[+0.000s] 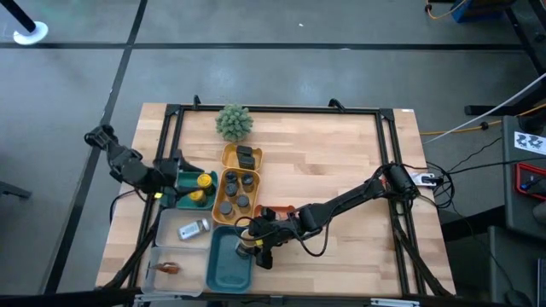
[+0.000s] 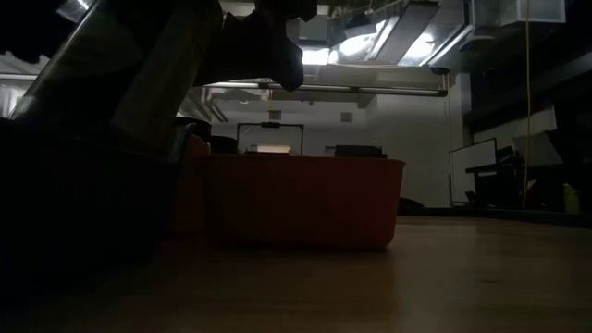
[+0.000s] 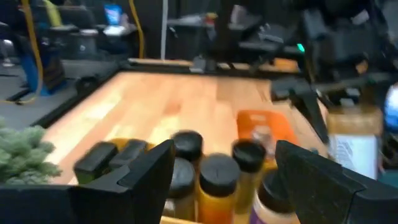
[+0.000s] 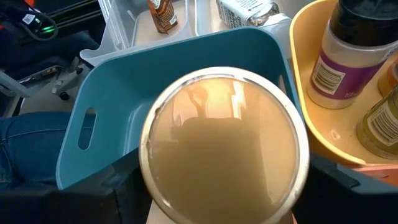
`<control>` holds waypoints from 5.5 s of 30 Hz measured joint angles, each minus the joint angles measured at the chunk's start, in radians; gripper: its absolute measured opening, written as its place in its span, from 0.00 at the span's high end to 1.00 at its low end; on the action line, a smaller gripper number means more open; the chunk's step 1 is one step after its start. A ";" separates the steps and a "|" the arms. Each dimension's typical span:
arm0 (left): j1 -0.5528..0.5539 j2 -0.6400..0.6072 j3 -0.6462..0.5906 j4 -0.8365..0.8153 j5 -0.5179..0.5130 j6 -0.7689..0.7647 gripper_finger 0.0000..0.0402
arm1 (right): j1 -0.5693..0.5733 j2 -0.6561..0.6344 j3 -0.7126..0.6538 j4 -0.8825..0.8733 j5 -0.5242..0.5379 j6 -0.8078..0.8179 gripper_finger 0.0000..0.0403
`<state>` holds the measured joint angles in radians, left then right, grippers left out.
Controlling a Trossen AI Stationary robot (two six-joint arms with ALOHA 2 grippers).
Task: Sort spices by type
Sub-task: Put the gold seasoning bottle into the blue bin, then return to Home Position
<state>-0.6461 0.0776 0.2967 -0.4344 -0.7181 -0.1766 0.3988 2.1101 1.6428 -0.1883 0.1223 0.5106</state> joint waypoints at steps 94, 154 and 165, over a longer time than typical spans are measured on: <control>0.647 -0.067 -0.241 0.341 0.498 0.203 0.33 | 0.000 0.000 -0.001 0.000 -0.002 -0.003 0.28; 0.647 -0.067 -0.242 0.342 0.497 0.202 0.33 | -0.135 -0.053 0.001 0.085 -0.141 -0.147 0.04; 0.647 -0.067 -0.242 0.342 0.497 0.202 0.33 | -0.242 -0.129 0.000 0.076 -0.404 -0.145 0.04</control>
<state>0.0006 0.0105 0.0547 -0.0929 -0.2211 0.0257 0.1569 1.9816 1.6432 -0.1127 -0.2818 0.3652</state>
